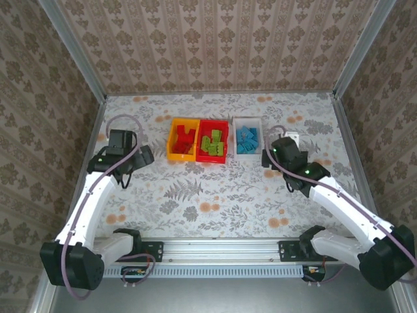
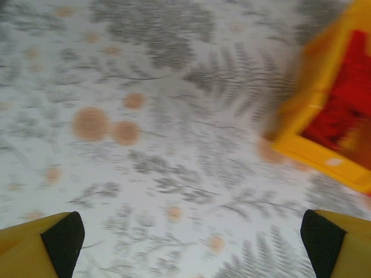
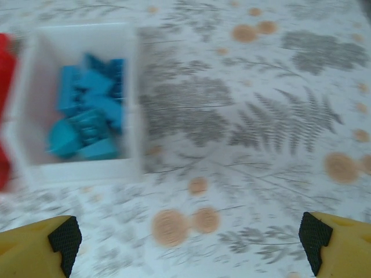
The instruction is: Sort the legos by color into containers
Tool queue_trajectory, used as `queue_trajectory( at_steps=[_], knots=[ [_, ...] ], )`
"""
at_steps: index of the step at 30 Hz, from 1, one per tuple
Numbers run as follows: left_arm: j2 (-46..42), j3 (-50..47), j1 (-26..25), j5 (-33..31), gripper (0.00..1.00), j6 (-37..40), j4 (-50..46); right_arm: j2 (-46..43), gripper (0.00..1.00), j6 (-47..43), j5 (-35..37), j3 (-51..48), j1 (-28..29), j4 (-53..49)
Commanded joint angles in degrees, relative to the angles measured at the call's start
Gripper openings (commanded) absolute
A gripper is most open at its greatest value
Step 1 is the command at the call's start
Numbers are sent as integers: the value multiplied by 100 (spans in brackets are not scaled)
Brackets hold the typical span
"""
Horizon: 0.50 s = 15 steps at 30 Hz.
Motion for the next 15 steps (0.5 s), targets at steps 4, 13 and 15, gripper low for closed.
queue_trajectory(
  at_steps=[4,13,15],
  knots=[
    [-236,-975,35,-2437,100,724,1087,106,100,-456,298,-811,-1290,1799],
    [51,-2521,472,-1215,100,2371,4462,2118,100,-1771,-344,-1494,-1512,5646],
    [345,-2737,601,-961,100,2467,5200,2467,100,-1815,-558,-1012,-1575,5051]
  ],
)
